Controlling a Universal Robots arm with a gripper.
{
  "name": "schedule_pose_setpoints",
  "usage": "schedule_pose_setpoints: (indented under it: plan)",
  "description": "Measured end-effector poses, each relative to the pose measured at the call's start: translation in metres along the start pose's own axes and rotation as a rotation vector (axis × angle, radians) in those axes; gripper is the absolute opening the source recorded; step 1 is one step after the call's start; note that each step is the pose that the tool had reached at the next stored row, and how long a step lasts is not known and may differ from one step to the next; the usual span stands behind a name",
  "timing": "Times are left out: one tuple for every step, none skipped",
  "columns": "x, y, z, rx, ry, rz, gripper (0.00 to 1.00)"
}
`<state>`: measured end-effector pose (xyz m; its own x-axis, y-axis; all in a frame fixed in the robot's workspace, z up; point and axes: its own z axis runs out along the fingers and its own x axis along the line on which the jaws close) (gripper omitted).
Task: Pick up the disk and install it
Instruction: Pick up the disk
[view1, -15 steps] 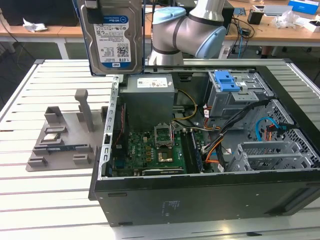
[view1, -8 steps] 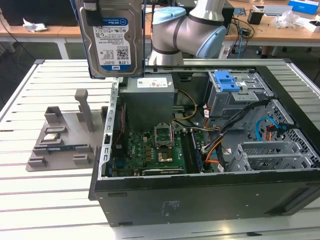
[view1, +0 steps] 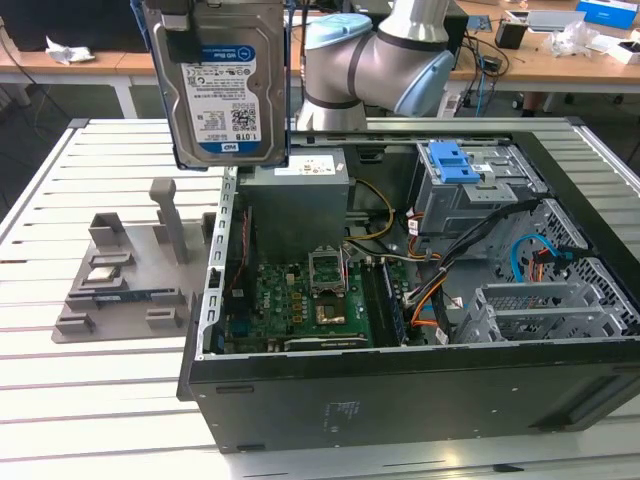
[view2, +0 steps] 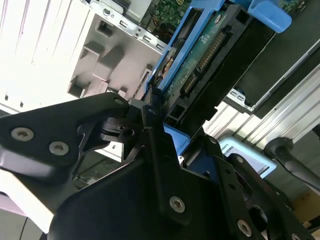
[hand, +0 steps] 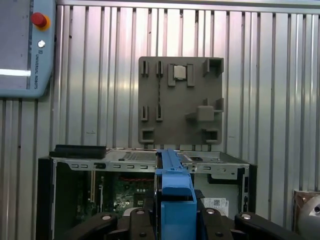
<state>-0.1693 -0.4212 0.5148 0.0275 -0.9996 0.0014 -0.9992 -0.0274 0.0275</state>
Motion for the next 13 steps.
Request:
schedule_pose_setpoints:
  plan:
    - [0.0022,0.0001,0.0,0.0,-0.0001,0.0,0.36]
    - [0.0048,0.0001,0.0,-0.0001,0.0,0.0,0.36]
    - [0.0068,0.0002,0.0,0.0,0.0,0.0,0.36]
    - [0.0083,0.0002,0.0,-0.0001,0.0,0.0,0.36]
    - [0.0101,0.0003,0.0,0.0,0.0,0.0,0.36]
    - [0.0126,0.0004,0.0,0.0,0.0,0.0,0.36]
    - [0.0138,0.0004,0.0,-0.0001,0.0,0.0,0.36]
    - [0.0152,0.0004,0.0,0.0,0.0,0.0,0.36]
    - [0.0178,0.0005,0.0,0.0,0.0,0.0,0.36]
    - [0.0202,0.0006,0.0,-0.0001,0.0001,0.0,0.36]
    - [0.0226,0.0006,0.0,-0.0001,0.0,0.0,0.36]
    - [0.0246,0.0005,0.0,0.0,0.0,0.0,0.36]
    - [0.0261,0.0005,0.0001,0.0,-0.0001,0.0,0.36]
